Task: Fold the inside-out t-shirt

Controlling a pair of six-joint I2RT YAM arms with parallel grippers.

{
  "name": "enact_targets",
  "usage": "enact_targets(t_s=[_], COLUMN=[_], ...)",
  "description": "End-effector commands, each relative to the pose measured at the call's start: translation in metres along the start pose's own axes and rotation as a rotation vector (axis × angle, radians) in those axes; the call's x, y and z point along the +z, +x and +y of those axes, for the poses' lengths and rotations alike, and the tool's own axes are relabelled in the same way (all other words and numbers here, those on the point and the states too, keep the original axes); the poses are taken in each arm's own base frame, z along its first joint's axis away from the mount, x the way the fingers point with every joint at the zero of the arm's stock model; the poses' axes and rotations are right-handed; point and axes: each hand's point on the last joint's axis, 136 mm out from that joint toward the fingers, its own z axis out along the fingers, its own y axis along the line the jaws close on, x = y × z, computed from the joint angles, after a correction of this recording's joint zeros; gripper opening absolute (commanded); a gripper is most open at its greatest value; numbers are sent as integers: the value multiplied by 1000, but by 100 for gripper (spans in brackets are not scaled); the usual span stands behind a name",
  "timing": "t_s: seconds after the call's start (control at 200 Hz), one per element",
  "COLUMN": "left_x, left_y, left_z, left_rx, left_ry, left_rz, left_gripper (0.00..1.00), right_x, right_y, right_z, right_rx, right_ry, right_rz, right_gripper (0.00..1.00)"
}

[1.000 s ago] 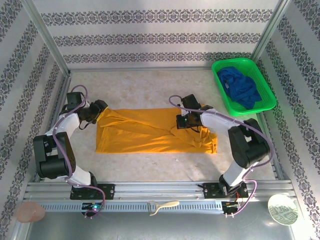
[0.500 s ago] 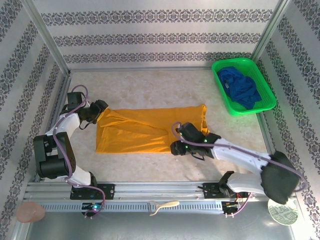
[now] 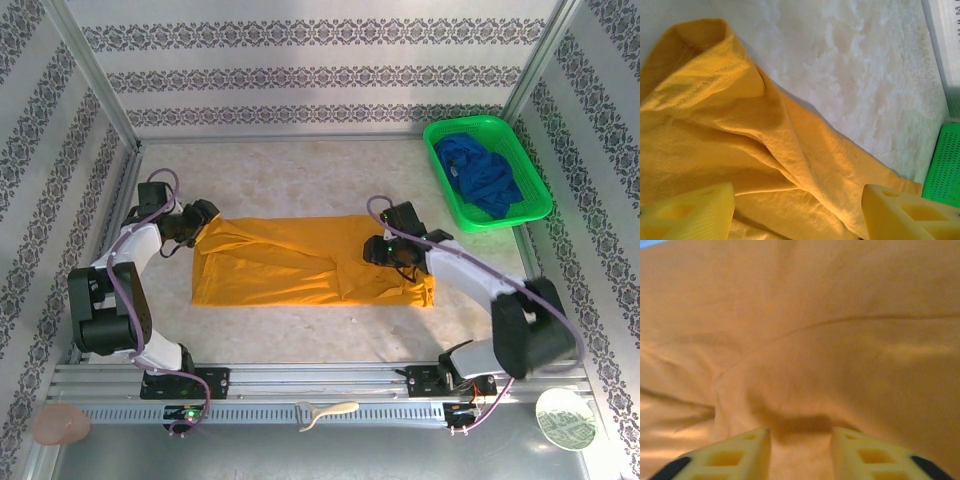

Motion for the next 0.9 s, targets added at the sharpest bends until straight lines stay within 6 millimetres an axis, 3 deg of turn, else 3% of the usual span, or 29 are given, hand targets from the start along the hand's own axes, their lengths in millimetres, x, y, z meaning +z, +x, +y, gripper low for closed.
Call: enact_targets(t_s=[0.0,0.125,0.225,0.31,0.5,0.58,0.709,0.894], left_x=[-2,-9,-4,12,65,88,105,103], left_y=[1,-4,-4,-2,7,9,27,54], left_z=[-6,-11,-21,-33,-68,-72,-53,-7], left_rx=[40,106,153,175,219,223,233,203], left_ry=[-21,-65,-79,-75,-64,-86,-154,-183], left_rz=[22,18,34,59,134,158,205,197], left_gripper=[68,68,68,68,68,68,68,68], right_x=[14,5,-5,-14,-27,-32,-44,-60], right_y=[6,44,72,76,53,41,20,-3], right_z=[3,-5,-21,-32,-36,-35,-40,-66], right_rx=[-33,0,55,102,144,148,184,269], right_ry=[-26,-46,-38,-37,-55,-63,-72,-39], right_rz=[52,96,92,56,-7,-23,-74,-153], right_gripper=[26,15,12,12,13,13,20,56])
